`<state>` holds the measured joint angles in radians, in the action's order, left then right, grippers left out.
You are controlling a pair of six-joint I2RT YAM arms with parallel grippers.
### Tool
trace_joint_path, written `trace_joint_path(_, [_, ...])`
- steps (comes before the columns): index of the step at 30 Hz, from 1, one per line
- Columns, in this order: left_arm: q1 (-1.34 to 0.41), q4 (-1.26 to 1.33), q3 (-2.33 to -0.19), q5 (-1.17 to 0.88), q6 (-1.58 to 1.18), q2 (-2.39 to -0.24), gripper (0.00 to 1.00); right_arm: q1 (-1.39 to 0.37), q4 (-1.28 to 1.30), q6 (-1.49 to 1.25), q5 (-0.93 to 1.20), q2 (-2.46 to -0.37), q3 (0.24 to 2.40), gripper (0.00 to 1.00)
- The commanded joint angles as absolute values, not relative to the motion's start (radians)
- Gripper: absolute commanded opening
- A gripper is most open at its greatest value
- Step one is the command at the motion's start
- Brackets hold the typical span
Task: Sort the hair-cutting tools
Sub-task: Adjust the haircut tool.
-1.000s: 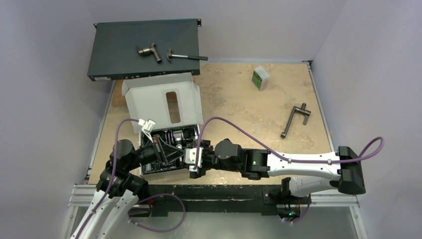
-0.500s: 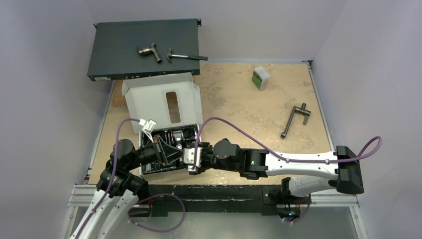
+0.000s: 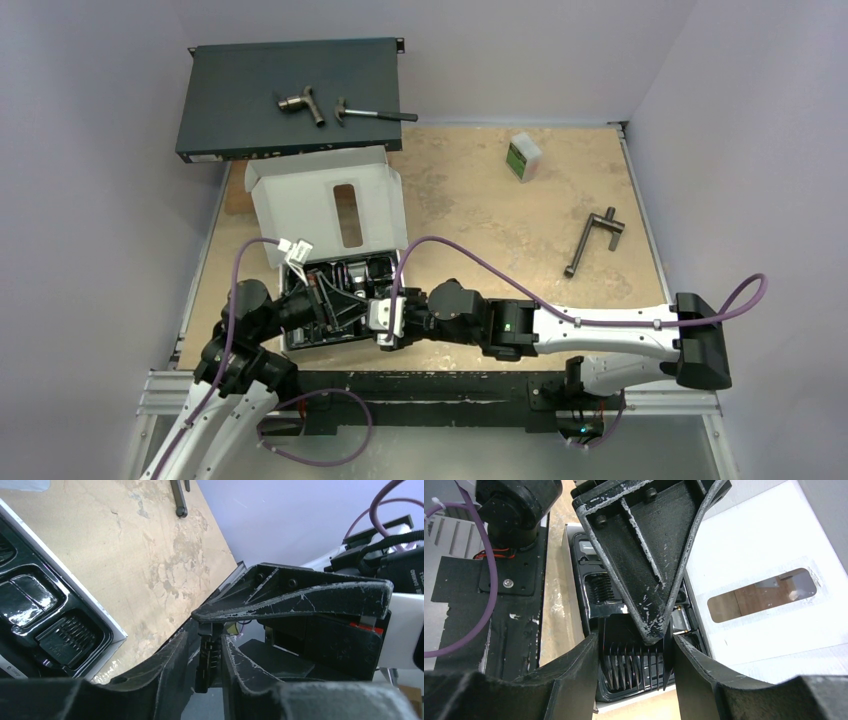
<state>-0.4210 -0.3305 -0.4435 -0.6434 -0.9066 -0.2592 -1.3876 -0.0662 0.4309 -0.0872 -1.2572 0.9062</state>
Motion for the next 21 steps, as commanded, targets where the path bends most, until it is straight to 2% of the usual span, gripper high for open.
trace_joint_path(1, [-0.417,-0.33,-0.46,-0.577,-0.915,-0.245,0.39,-1.391,-0.085,0.432,-0.09,-1.235,0.909,0.34])
trace_joint_path(4, [-0.417,-0.351,-0.471,-0.542,-0.92,-0.237,0.59,-1.391,-0.083,0.428,-0.092,-1.229,0.903,0.31])
trace_joint_path(7, [-0.417,-0.377,-0.486,-0.506,-0.918,-0.234,0.71,-1.392,-0.086,0.424,-0.09,-1.221,0.895,0.31])
trace_joint_path(13, [-0.417,-0.443,-0.527,-0.421,-0.901,-0.234,0.8,-1.391,-0.098,0.397,-0.084,-1.194,0.875,0.26])
trace_joint_path(21, [-0.417,-0.796,-0.713,0.117,-0.883,-0.155,0.83,-1.368,-0.086,0.419,-0.102,-1.206,0.864,0.21])
